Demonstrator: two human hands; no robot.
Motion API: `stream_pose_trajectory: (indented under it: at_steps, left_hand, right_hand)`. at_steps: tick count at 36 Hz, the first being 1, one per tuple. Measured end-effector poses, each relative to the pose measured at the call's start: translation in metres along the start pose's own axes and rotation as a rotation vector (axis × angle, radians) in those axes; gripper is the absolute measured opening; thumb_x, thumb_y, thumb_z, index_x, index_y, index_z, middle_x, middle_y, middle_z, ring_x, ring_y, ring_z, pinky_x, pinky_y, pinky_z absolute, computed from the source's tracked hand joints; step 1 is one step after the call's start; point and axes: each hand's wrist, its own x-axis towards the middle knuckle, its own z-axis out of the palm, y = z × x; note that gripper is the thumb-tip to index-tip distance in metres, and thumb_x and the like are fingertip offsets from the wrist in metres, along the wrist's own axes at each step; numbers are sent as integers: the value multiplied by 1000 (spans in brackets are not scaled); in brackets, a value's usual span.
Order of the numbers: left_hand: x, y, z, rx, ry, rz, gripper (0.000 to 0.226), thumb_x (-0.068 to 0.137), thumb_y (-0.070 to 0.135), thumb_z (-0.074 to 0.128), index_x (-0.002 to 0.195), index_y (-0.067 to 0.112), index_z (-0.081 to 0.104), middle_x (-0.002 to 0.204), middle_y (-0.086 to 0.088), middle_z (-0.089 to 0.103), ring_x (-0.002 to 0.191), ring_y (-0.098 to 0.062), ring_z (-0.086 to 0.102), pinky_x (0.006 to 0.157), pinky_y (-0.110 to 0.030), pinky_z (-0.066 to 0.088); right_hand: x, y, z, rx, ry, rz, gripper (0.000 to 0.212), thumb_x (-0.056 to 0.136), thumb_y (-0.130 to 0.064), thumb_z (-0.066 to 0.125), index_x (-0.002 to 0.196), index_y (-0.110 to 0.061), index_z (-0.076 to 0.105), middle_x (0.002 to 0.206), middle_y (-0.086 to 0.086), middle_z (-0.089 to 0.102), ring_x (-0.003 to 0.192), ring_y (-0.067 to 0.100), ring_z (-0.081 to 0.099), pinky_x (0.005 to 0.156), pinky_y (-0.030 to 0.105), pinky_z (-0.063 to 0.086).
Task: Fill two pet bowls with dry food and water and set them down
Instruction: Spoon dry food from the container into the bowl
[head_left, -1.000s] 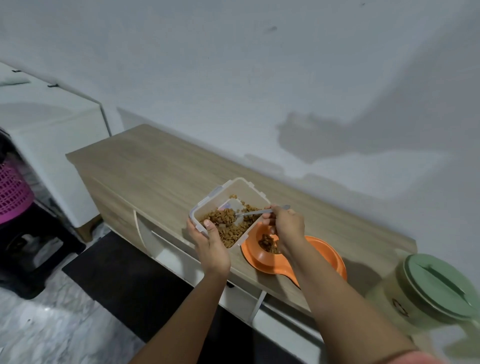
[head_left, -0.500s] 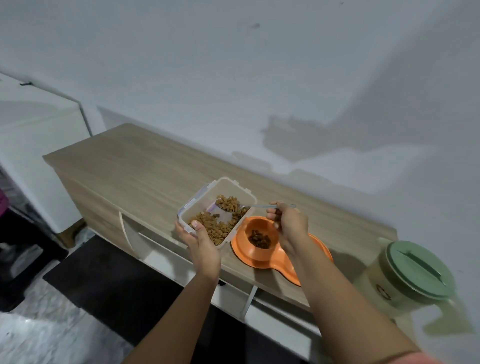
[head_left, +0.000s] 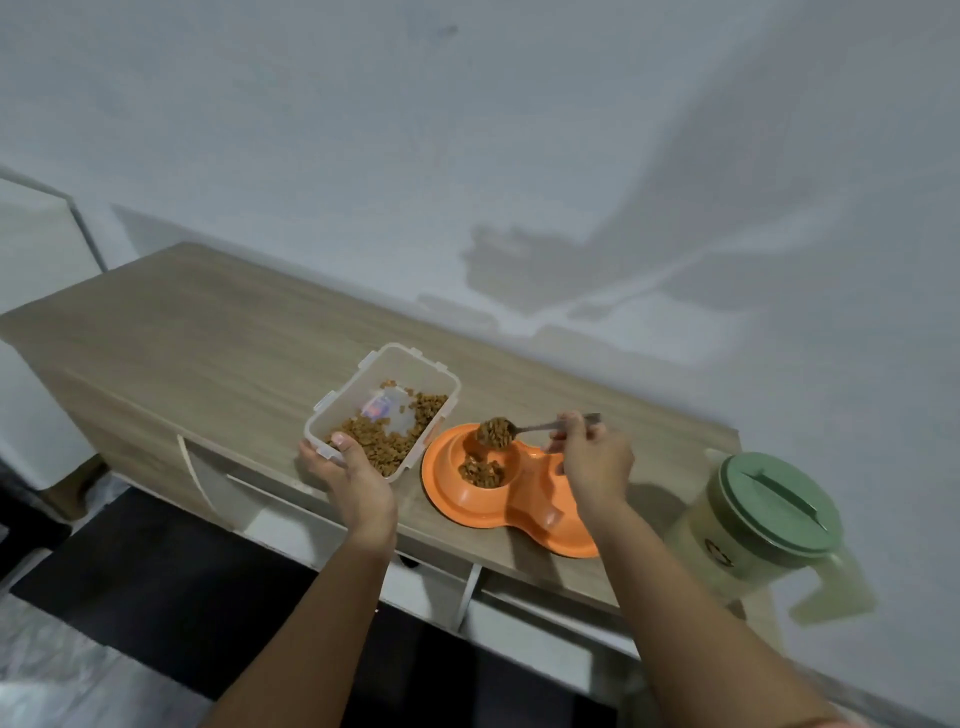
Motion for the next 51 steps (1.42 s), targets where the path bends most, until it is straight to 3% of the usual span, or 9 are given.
stream_pose_trajectory:
  at_steps: [3,5,9,12,15,20,25,33,51]
  left_hand:
    - [1,-1,0,19,3,2,61,101,47,29,153,29,5,158,-12,20,136,-32,39,105,-37,35]
    - [1,-1,1,26,3,0,61,101,47,29,154,29,4,159,-11,20,136,-32,39,103,-35,34]
    - [0,2,0,26,-5,9,61,101,48,29,153,30,4,159,-11,18,136,-32,39,102,-36,36]
    - [-2,3,-2,23,-21,31,60,101,47,31,153,32,6,160,-11,14,135,-32,40,99,-33,38]
    - [-6,6,-3,21,-36,49,59,101,45,32,152,33,6,157,-12,20,133,-33,43,103,-40,42]
    - [-13,10,-7,29,-95,85,58,101,44,32,152,36,4,154,-14,26,132,-31,44,106,-44,41]
    - [-13,14,-13,45,-110,152,69,94,58,34,152,35,5,157,-11,21,137,-31,38,110,-50,37]
    - [-9,12,-16,29,-84,112,98,65,88,34,149,45,6,159,-5,21,140,-29,34,114,-52,31]
    - [-18,5,-9,85,-84,78,61,95,59,28,148,45,3,155,-10,25,136,-32,39,108,-54,38]
  right_hand:
    - [-6,10,6,-190,-162,-210,23,95,-25,54,86,-14,72,68,8,72,55,19,63,72,45,56]
    - [-10,9,8,-208,-118,-315,22,95,-22,54,95,-11,72,72,10,73,64,23,67,72,42,55]
    - [-8,-12,6,-3,105,-353,24,96,-25,53,91,-11,72,59,-4,65,58,1,63,67,21,50]
    - [-6,-35,12,231,121,-307,25,97,-22,51,77,-27,65,52,-9,60,47,13,55,52,31,49]
    - [-8,-49,22,296,7,-305,27,98,-19,50,78,-31,63,56,-8,61,47,18,55,46,32,46]
    - [-6,-52,46,-13,-240,-365,23,97,-26,52,81,-23,69,62,-7,65,49,2,61,66,43,56]
    - [-6,-52,59,-93,-316,-301,27,97,-26,51,98,-8,70,73,2,69,65,15,70,69,44,58]
    - [-14,-46,64,-7,-363,-37,37,97,-20,49,63,-13,64,57,6,64,45,14,55,51,26,43]
    - [-26,-42,60,381,-275,358,25,97,-12,48,74,-9,56,59,8,62,48,17,47,43,24,35]
